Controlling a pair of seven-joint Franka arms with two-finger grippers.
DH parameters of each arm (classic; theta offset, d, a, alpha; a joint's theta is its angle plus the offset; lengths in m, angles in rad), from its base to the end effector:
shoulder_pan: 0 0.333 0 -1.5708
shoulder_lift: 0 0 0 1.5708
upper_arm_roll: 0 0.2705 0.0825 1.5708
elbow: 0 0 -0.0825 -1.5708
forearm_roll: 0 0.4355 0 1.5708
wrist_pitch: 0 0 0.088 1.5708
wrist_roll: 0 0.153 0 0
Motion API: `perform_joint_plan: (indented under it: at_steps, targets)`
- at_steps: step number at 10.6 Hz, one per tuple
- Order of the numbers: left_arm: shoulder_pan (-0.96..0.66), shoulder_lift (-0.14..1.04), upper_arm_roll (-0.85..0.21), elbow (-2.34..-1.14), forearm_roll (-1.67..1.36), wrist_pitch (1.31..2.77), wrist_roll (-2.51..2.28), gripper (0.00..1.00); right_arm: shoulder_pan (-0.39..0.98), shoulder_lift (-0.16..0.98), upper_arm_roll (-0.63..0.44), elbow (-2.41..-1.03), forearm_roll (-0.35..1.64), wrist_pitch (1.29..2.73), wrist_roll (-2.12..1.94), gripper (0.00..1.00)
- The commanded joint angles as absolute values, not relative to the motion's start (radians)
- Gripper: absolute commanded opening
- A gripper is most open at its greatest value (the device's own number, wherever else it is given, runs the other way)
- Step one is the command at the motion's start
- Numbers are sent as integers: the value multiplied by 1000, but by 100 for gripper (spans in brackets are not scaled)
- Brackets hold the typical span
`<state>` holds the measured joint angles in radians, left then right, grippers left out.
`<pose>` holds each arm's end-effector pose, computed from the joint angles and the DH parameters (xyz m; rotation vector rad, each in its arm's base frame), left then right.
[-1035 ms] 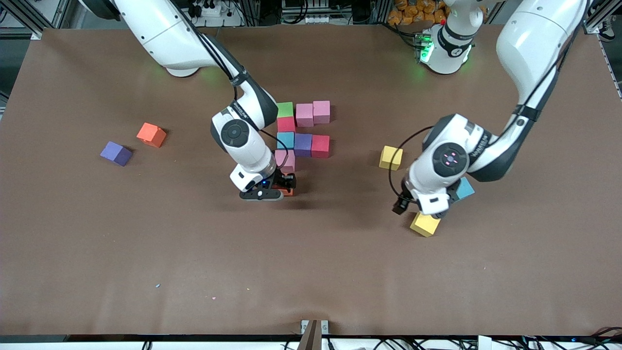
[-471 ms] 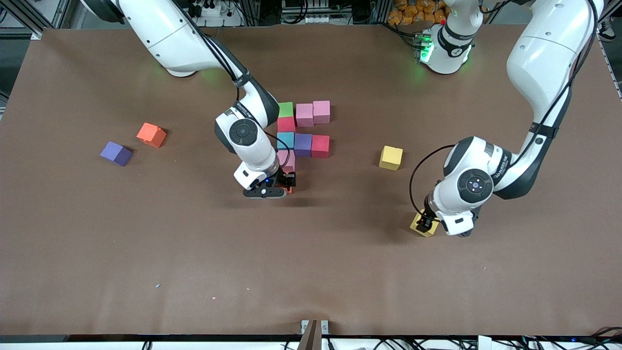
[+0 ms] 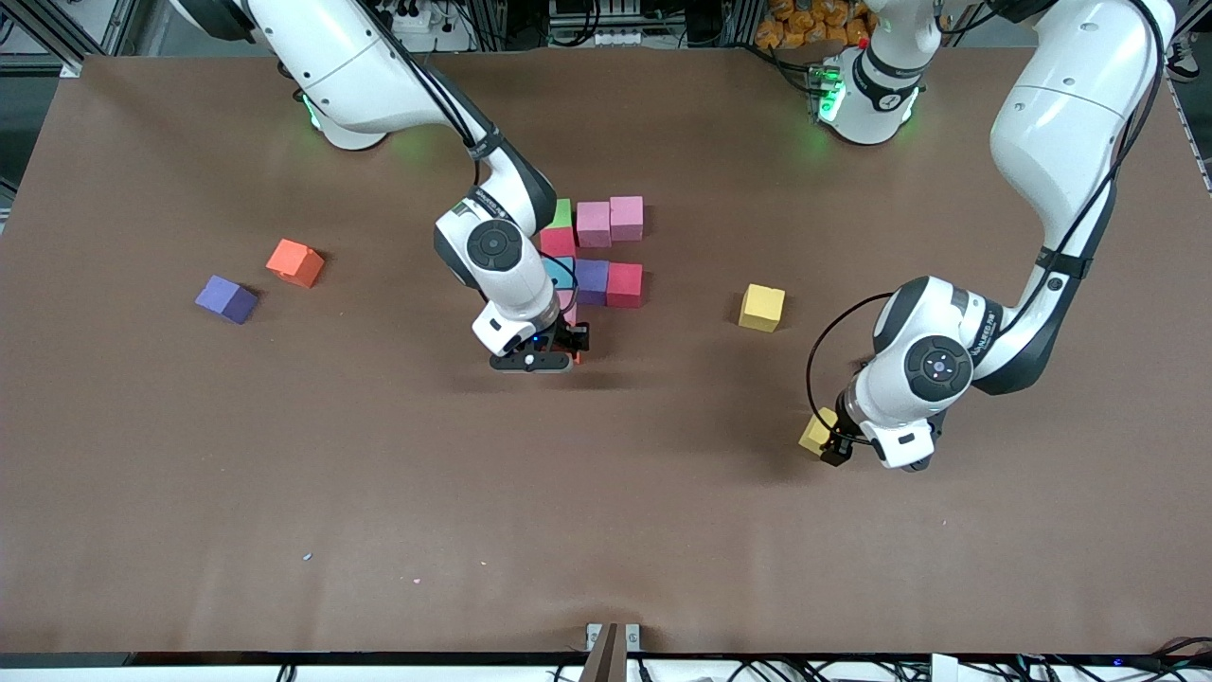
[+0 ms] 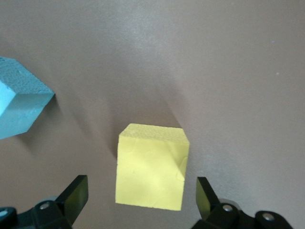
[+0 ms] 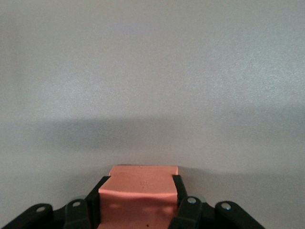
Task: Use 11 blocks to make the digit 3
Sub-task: 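Reach the left gripper to the yellow cube while the right gripper lowers orange, then grasp the yellow cube with the left gripper and lift it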
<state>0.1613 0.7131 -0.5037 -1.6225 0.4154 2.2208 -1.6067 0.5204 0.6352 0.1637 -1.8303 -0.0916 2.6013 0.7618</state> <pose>0.6715 -0.1992 0.1303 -2.6627 -1.6510 0.0005 0.5202 0.4282 0.0795 -3.0104 0.0617 -0.1238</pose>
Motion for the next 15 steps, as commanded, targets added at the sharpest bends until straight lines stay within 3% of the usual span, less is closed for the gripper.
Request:
perform_joint_plan:
  at_steps: [1, 10, 11, 12, 13, 15]
  targets:
    - [153, 742, -497, -1598, 443, 2256, -1601, 100, 522, 620, 155, -1859, -135, 2596, 792, 0]
    - [138, 808, -469, -1598, 494, 2321, -1601, 100, 515, 609, 156, -1901, -160, 2592, 775, 0]
    - [140, 810, -469, -1598, 494, 2327, -1601, 50, 515, 607, 160, -1901, -160, 2592, 776, 0]
    - [140, 808, -469, -1598, 494, 2327, -1603, 17, 515, 607, 161, -1901, -158, 2591, 776, 0]
    - [140, 805, -469, -1595, 491, 2327, -1614, 5, 515, 607, 163, -1898, -158, 2591, 776, 0]
    - [132, 801, -471, -1575, 473, 2326, -1635, 1, 511, 607, 163, -1885, -147, 2583, 778, 0]
